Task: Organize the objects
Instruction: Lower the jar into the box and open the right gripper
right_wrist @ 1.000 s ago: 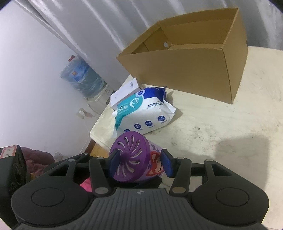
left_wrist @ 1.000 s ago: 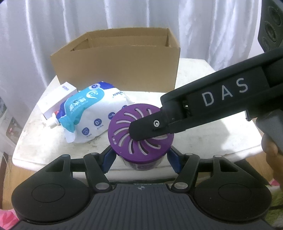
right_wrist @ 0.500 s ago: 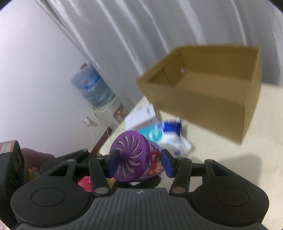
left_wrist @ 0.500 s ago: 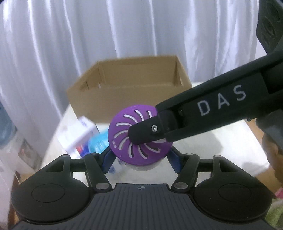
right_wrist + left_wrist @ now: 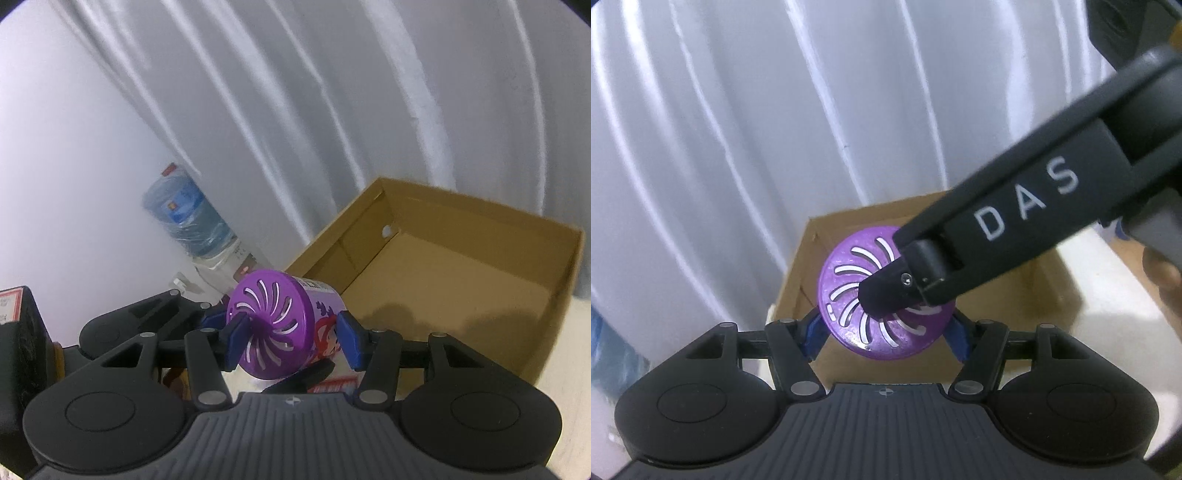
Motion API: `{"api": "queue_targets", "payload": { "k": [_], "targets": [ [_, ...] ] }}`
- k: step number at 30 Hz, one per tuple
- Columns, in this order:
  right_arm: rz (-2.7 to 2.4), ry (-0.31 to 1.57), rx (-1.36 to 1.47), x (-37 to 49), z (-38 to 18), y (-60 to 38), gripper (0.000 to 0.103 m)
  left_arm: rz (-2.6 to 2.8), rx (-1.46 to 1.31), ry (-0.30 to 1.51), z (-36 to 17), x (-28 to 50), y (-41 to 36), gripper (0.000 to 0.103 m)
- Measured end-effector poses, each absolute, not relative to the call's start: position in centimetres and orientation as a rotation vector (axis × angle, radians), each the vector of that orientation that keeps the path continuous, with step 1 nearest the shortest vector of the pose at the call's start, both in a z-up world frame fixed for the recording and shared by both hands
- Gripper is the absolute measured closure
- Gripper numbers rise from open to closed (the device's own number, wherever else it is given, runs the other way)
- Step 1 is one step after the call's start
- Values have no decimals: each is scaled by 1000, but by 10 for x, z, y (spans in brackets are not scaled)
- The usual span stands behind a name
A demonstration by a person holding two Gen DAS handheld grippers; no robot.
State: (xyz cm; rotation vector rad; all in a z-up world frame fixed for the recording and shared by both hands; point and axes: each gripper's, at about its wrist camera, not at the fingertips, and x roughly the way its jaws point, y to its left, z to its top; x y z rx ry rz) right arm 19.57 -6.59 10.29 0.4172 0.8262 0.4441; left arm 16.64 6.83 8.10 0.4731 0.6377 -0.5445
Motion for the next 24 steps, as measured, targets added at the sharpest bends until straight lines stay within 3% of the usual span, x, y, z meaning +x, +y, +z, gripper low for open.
{"api": "queue_targets", "payload": {
  "k": [10,24],
  "targets": [
    [365,985,528,335,65,-101,47,-575,529,796,46,301,18,39],
    [322,1113,651,408,-11,-129,47,-580,593,954,-17,366,-22,38]
  ]
}}
